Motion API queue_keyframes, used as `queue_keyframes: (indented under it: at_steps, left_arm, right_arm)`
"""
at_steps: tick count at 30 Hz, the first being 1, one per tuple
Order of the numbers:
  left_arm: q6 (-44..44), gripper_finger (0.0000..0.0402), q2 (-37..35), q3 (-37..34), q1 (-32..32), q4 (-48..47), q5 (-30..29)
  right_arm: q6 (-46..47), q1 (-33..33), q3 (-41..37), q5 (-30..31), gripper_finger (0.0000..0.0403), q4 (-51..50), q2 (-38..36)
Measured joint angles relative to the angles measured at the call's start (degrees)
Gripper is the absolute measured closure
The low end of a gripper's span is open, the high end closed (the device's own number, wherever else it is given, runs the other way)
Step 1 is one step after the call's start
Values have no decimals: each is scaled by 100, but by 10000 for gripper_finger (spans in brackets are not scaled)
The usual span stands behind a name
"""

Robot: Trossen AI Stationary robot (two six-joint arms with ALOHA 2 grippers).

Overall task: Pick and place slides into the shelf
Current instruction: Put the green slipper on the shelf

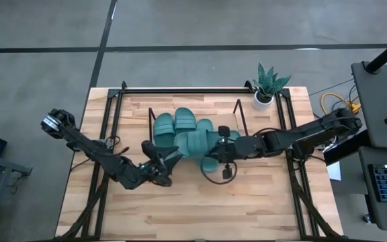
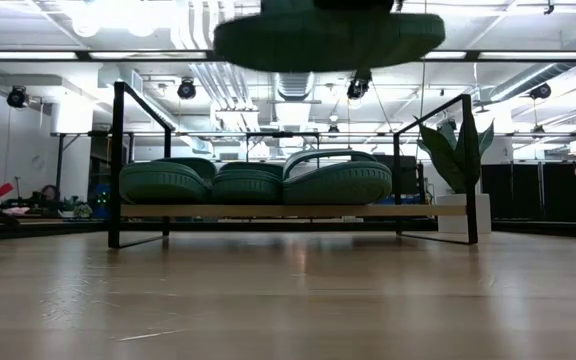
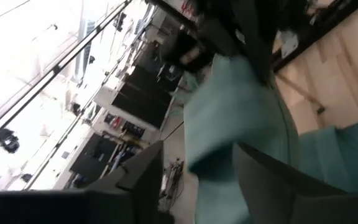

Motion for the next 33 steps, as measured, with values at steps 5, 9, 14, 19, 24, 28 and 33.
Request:
queue_keyframes:
  at_steps: [5,9,14,19,24,28,33]
  left_arm:
    - [-300,204,-47,-7,-396,-587,-388]
    - [-1117,203,-344,-11,-733,-1361,149]
    - [-2124,203,-899,-11,-835,-2141,1485]
    - [-2216,203,-1205,-15,-809,-2321,2891]
    - [-1089,203,-1114,-15,-800,-2190,3214]
    - [-196,203,-727,-15,-766,-1773,2746]
    - [672,203,-424,-14,-745,-1246,1885]
  right_arm:
    - [-19,14,-292,-37,394,43,-426]
    - [-259,9,-894,-594,394,992,-980]
    - [-672,-4,-1895,-1607,394,2530,-1557]
    - [-331,-169,-2358,-2565,394,3130,-1773]
    - [272,-212,-2452,-3009,394,3491,-1685]
    - [289,-216,-2452,-3170,394,3728,-1468]
    - [415,-229,-2463,-3126,394,3710,-1285]
